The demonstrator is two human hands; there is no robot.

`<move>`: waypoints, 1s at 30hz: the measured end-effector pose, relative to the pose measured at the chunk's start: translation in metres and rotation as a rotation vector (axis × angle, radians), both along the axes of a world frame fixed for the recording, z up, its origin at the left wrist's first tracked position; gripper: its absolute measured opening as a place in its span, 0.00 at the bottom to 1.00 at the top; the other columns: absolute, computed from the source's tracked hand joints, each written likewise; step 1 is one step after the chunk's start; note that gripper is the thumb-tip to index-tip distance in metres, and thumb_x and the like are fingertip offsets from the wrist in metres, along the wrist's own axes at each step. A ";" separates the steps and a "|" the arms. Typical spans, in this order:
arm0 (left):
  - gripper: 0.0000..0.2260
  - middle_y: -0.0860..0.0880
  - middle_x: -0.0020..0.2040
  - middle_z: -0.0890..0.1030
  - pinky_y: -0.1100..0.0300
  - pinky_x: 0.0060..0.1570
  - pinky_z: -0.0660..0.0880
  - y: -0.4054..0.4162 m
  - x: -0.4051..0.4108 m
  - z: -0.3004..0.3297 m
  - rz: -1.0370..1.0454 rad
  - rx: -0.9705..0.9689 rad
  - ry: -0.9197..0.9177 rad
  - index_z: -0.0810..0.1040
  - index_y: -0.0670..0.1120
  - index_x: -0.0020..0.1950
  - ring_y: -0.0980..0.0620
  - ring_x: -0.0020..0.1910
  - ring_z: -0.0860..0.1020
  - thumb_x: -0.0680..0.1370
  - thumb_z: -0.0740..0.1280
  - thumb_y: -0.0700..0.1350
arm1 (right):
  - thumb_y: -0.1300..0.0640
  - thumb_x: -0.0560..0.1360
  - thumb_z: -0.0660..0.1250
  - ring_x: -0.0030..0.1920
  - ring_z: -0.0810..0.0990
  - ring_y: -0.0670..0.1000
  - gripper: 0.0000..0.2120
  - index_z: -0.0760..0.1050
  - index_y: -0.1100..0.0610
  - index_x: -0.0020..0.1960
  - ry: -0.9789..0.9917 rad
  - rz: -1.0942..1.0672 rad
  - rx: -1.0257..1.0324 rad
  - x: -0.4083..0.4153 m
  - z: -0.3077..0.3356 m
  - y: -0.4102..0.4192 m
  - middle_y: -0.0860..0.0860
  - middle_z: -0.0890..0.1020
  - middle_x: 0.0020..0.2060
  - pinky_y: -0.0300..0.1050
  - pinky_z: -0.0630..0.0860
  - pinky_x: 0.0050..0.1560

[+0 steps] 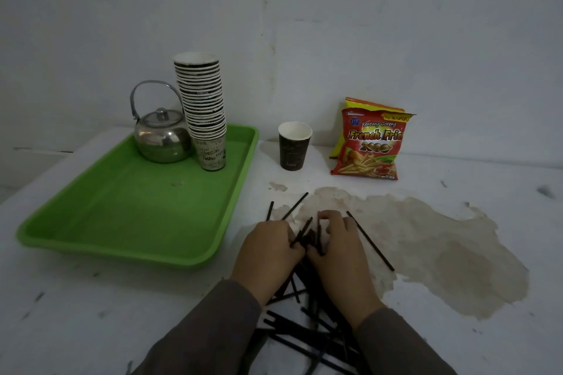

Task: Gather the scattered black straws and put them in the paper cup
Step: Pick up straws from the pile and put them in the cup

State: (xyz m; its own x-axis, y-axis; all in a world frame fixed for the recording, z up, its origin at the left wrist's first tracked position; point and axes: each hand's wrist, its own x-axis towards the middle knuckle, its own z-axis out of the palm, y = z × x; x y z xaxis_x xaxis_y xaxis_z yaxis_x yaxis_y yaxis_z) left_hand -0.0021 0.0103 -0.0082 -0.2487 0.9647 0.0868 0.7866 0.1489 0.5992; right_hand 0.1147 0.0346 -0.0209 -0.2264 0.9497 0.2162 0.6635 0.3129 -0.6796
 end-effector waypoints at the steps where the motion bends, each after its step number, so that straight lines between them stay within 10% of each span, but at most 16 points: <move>1: 0.05 0.45 0.38 0.82 0.54 0.42 0.77 0.000 -0.001 0.001 0.018 -0.001 -0.060 0.80 0.42 0.40 0.49 0.39 0.79 0.70 0.67 0.43 | 0.63 0.69 0.69 0.47 0.72 0.48 0.25 0.65 0.51 0.63 0.012 -0.009 -0.014 0.000 0.001 0.000 0.47 0.64 0.51 0.35 0.67 0.44; 5: 0.04 0.56 0.33 0.77 0.60 0.39 0.74 0.002 -0.007 0.003 0.050 -0.014 -0.232 0.76 0.53 0.37 0.56 0.37 0.77 0.68 0.69 0.45 | 0.66 0.68 0.69 0.45 0.74 0.50 0.27 0.65 0.53 0.64 0.099 -0.033 -0.113 0.003 0.005 0.003 0.50 0.72 0.48 0.37 0.68 0.43; 12: 0.04 0.46 0.37 0.83 0.75 0.28 0.69 0.005 -0.016 0.012 0.027 0.044 -0.560 0.81 0.46 0.42 0.56 0.34 0.78 0.69 0.73 0.40 | 0.66 0.69 0.68 0.37 0.77 0.44 0.18 0.74 0.55 0.58 0.221 -0.066 -0.260 0.011 0.013 0.011 0.49 0.79 0.38 0.28 0.70 0.33; 20: 0.10 0.50 0.48 0.81 0.59 0.45 0.78 0.000 -0.009 0.018 -0.039 0.113 -0.490 0.79 0.55 0.39 0.48 0.40 0.82 0.69 0.72 0.39 | 0.66 0.70 0.68 0.42 0.83 0.53 0.08 0.83 0.57 0.45 0.311 -0.072 -0.345 0.021 0.025 0.017 0.55 0.85 0.42 0.50 0.81 0.48; 30: 0.23 0.44 0.41 0.84 0.80 0.37 0.69 -0.002 -0.008 0.022 -0.080 0.074 -0.595 0.77 0.51 0.61 0.52 0.43 0.81 0.68 0.73 0.36 | 0.64 0.71 0.68 0.36 0.79 0.49 0.05 0.81 0.56 0.41 0.391 -0.123 -0.328 0.029 0.034 0.022 0.52 0.83 0.38 0.37 0.71 0.33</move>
State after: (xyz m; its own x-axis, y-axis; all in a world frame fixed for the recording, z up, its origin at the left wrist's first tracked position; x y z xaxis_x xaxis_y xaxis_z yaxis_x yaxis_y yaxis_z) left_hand -0.0106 0.0081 0.0140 -0.2022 0.9791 0.0224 0.3200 0.0444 0.9464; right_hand 0.1441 0.0562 0.0127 -0.0705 0.9962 -0.0509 0.3596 -0.0222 -0.9328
